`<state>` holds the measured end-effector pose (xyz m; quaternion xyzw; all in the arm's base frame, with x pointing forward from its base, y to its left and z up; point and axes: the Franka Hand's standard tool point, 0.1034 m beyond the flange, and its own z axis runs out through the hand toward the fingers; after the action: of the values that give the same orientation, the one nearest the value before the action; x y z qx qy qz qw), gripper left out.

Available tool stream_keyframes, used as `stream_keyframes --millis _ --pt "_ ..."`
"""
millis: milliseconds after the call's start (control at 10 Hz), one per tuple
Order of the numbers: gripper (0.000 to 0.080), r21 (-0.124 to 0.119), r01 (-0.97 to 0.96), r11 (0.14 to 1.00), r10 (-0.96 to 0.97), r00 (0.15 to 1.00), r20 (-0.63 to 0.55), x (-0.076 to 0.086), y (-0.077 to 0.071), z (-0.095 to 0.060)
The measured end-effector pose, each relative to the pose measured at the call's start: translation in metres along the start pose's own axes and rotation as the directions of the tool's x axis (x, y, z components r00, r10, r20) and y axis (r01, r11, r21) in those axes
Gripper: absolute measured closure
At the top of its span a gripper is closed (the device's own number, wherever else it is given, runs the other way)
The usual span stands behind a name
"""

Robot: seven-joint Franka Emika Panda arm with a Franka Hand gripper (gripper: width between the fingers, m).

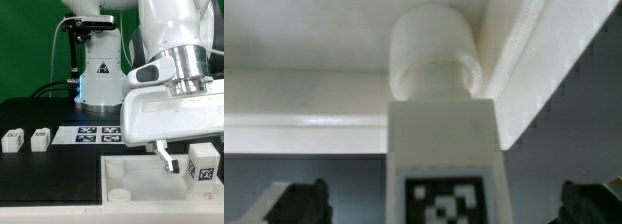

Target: Assemble one leg

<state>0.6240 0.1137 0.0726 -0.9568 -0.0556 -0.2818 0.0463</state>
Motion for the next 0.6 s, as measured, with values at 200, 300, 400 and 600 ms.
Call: stream_keyframes --millis 200,300,400,600 --pt "0.015 0.007 0.002 1.0 -0.003 0.997 0.083 0.014 0.001 -0.017" --pt "0.015 0.006 -0.001 1.0 0.001 0.994 0.112 0.019 0.005 -0.017" --pt "0.015 0.011 -0.01 1.0 0.007 0.982 0.189 0.02 0.009 -0.014" --pt "0.015 0.034 -0.023 0.999 0.009 0.931 0.364 0.024 0.005 -0.012"
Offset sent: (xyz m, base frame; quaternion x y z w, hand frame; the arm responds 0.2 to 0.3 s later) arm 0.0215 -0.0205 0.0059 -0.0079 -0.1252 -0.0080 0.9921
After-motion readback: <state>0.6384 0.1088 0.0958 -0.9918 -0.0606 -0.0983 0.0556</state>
